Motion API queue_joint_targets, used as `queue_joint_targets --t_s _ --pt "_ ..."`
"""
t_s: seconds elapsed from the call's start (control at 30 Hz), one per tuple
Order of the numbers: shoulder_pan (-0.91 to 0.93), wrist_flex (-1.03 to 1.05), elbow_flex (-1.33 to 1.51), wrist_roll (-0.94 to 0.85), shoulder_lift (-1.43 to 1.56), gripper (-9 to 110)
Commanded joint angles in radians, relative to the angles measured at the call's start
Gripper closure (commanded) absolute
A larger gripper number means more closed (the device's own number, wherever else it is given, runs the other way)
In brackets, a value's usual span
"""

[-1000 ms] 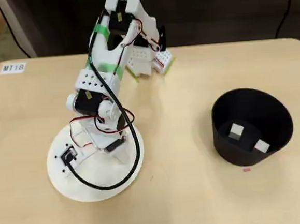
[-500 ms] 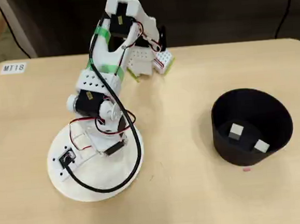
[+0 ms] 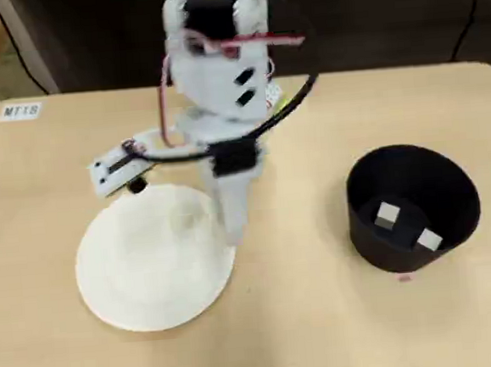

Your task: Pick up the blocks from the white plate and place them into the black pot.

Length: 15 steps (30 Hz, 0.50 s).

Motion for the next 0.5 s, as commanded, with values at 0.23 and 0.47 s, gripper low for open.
queue_joint_targets --t_s 0.23,0.47 --pt "-0.387 -0.097 0.120 0.117 0.063 104" --pt "-0.456 -0.347 0.445 0.118 0.129 104"
